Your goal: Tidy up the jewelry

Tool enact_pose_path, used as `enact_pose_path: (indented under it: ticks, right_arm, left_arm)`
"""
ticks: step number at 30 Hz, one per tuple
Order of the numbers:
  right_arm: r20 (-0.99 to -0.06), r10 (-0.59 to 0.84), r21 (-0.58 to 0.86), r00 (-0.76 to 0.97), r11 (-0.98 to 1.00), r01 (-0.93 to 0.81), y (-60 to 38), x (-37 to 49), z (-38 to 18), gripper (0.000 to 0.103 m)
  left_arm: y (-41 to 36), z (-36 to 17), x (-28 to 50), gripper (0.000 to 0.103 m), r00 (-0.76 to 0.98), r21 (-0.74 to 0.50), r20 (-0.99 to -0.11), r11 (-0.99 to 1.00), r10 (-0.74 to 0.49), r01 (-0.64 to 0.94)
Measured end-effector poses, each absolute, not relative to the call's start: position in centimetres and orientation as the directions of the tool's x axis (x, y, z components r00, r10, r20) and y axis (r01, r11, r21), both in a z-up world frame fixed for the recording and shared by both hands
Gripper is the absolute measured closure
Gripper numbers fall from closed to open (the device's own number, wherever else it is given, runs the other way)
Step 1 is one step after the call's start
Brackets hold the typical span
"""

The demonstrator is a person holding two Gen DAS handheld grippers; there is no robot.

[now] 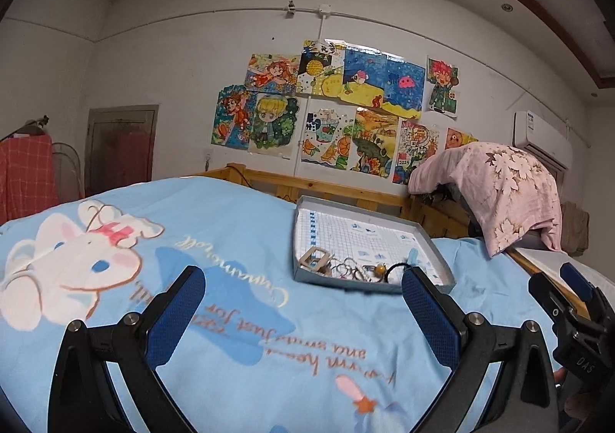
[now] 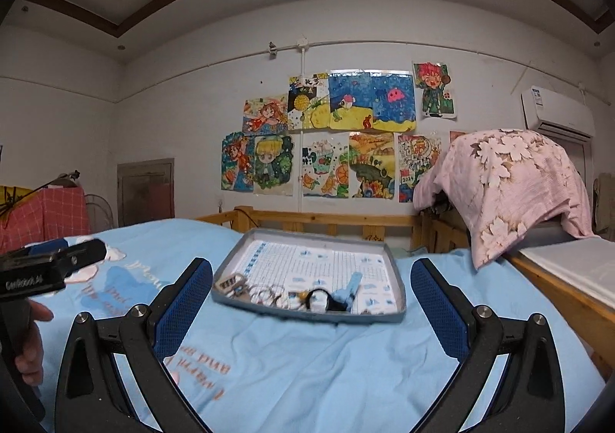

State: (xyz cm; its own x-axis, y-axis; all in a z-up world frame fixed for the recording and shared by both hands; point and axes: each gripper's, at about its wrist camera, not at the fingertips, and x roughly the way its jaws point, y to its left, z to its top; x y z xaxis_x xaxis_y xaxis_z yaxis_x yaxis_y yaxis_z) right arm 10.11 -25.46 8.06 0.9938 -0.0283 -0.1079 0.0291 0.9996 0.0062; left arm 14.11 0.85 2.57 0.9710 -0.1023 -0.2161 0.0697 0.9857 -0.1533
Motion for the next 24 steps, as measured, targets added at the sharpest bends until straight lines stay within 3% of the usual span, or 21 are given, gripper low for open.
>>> enact_pose_path:
  ticks: [8,24]
  right_arm:
    - [-0.181,-0.028,0.012,0.983,0.999,0.03,-25.0,9.2,5.7,0.002]
    - [-0.205,-0.022,0.001,0.979,1.0,0.023,-24.6,10.0,4.8,0.002]
  left_arm:
    - [1.2,0.2,13.3,0.0,0.966,-0.103,-0.246,0.993,-0.084,0.06]
    - [1.9,0.2,13.8,0.0,0.967,-0.102,-0.246,0.994,-0.071,0.047]
